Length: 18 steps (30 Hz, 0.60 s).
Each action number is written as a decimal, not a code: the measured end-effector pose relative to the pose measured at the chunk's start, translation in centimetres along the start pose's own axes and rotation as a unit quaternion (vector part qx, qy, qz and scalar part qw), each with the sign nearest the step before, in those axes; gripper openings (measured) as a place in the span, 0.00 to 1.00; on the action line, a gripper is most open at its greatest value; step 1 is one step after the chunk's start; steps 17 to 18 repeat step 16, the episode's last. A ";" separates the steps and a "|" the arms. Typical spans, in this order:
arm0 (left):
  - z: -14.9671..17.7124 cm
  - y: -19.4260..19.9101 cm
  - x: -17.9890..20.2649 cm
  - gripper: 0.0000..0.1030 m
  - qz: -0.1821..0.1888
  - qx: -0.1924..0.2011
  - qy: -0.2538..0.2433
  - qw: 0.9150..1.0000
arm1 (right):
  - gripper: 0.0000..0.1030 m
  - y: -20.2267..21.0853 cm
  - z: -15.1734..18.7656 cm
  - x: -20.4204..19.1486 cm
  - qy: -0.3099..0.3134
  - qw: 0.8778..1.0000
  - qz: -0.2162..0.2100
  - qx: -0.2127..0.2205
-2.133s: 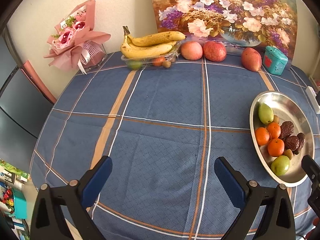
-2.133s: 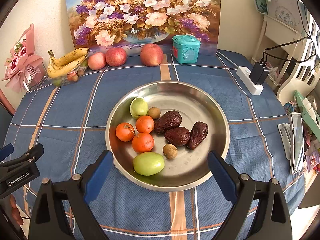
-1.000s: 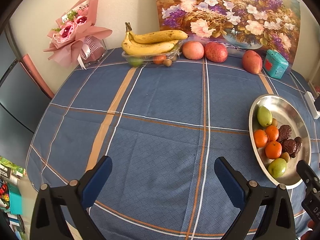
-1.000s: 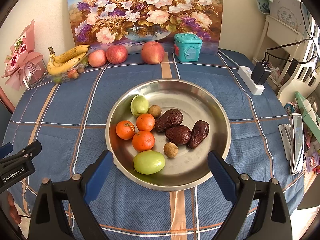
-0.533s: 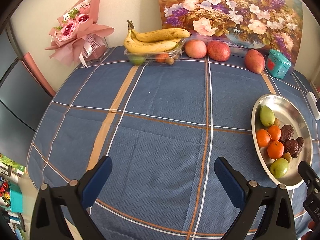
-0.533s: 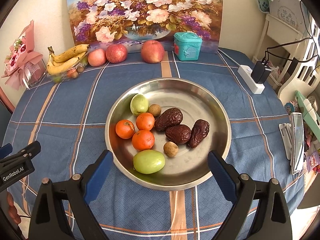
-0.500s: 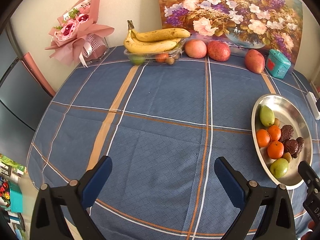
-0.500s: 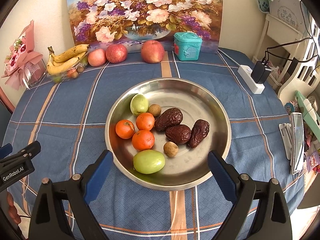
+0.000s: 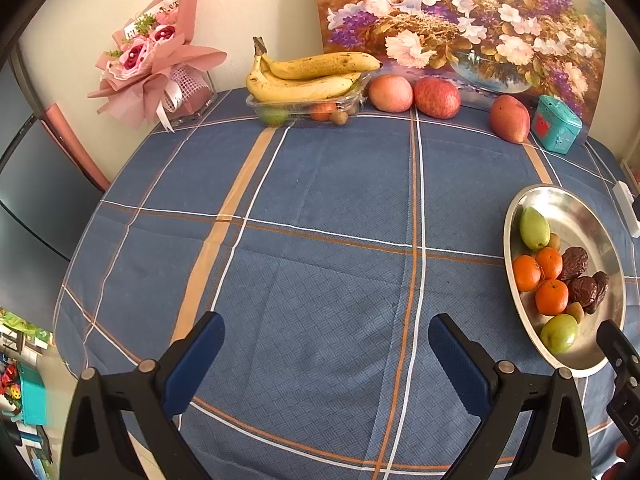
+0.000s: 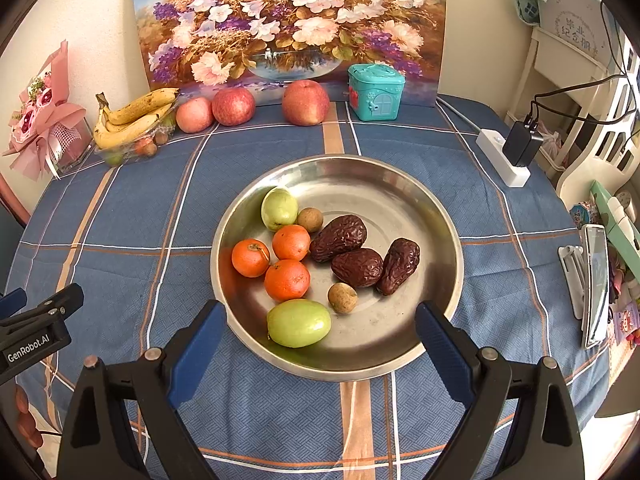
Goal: Organize fruits
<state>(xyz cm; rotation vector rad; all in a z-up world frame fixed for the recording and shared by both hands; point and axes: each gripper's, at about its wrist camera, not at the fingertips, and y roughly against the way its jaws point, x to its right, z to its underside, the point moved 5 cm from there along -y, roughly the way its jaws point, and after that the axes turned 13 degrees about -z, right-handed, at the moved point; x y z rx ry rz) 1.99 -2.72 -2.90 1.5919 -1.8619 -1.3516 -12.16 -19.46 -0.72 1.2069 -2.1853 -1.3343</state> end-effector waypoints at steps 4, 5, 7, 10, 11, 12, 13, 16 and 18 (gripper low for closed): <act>0.0 0.0 0.0 1.00 0.000 -0.001 -0.001 1.000 | 0.93 0.0 0.0 0.0 0.000 1.000 0.000 0.000; 0.0 -0.1 0.0 1.00 0.000 -0.001 -0.001 1.000 | 0.93 0.0 0.0 0.0 0.000 1.000 0.000 -0.001; 0.1 -0.1 0.0 1.00 0.000 -0.001 -0.001 1.000 | 0.93 0.0 0.0 0.0 0.000 1.000 -0.001 -0.001; 0.1 -0.1 0.0 1.00 -0.002 -0.001 -0.002 1.000 | 0.93 -0.1 0.1 0.0 0.000 1.000 -0.001 -0.002; 0.1 -0.1 0.0 1.00 -0.002 -0.002 -0.002 1.000 | 0.93 -0.1 0.1 0.0 0.000 1.000 -0.001 -0.003; 0.1 -0.1 0.0 1.00 -0.004 -0.002 -0.002 1.000 | 0.92 -0.1 0.1 0.0 0.000 1.000 -0.002 -0.004; 0.2 -0.1 -0.1 1.00 -0.007 -0.002 -0.002 1.000 | 0.92 -0.1 0.2 0.0 0.000 1.000 -0.002 -0.004; 0.2 -0.2 -0.2 1.00 -0.006 -0.004 -0.002 1.000 | 0.93 -0.1 0.1 0.0 0.000 1.000 -0.002 -0.004; 0.2 -0.2 -0.2 1.00 -0.006 -0.004 -0.002 1.000 | 0.93 -0.1 0.1 0.0 0.000 1.000 -0.002 -0.004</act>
